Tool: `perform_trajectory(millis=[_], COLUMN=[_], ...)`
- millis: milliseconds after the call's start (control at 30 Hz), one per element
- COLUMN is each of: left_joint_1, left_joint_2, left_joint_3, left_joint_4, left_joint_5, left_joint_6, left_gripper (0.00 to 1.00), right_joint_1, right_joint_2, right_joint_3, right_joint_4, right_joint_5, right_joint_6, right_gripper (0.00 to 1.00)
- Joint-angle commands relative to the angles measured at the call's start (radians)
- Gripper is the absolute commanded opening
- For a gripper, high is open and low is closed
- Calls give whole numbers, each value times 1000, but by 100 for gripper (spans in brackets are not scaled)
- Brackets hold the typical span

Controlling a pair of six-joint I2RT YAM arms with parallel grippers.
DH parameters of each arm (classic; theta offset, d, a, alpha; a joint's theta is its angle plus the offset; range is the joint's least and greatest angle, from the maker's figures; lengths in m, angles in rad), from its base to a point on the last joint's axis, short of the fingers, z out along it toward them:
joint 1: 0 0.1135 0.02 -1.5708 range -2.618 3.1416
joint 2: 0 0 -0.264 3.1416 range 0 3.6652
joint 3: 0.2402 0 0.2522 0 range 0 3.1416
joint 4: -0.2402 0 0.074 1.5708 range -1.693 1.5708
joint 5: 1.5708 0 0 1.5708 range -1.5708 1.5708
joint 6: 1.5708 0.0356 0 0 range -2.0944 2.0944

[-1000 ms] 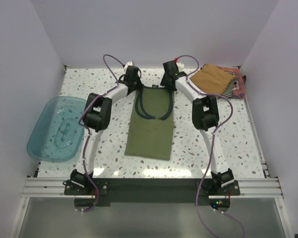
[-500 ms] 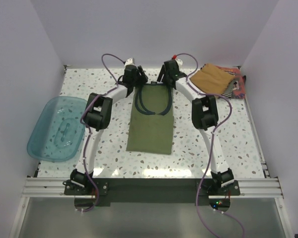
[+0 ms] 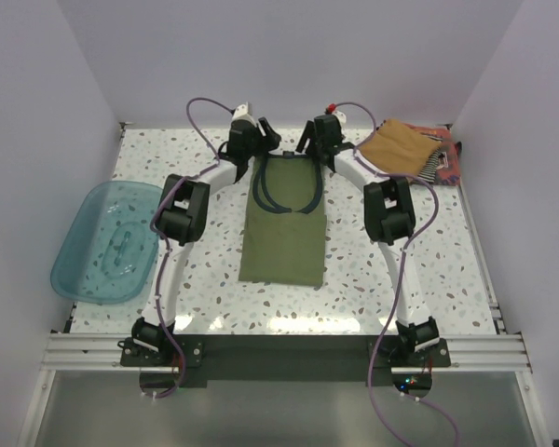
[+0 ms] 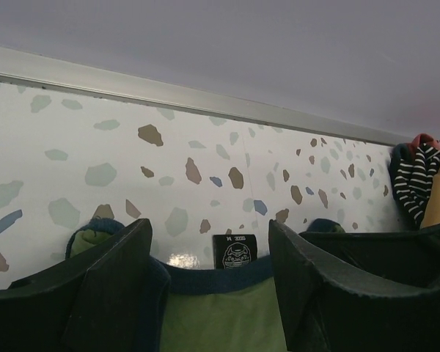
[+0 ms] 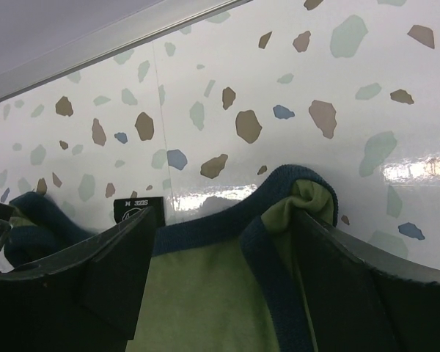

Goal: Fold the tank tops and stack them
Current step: Fold the tank top

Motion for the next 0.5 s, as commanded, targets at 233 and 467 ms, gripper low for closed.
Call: perform_trajectory(millis=[233, 467], left_joint_1=[17, 22], left_joint_2=[-113, -126], left_joint_3=[-45, -48], left_joint_4=[96, 111], left_joint_5=[51, 89], left_joint_6=[21, 19], left_gripper=[70, 70], right_joint_1=[-17, -26], right_joint_2=[-120, -137], right_joint_3=[-76, -89], right_joint_4=[83, 130], right_joint_5=[-82, -122], right_joint_6=[40, 62], right_gripper=[80, 81])
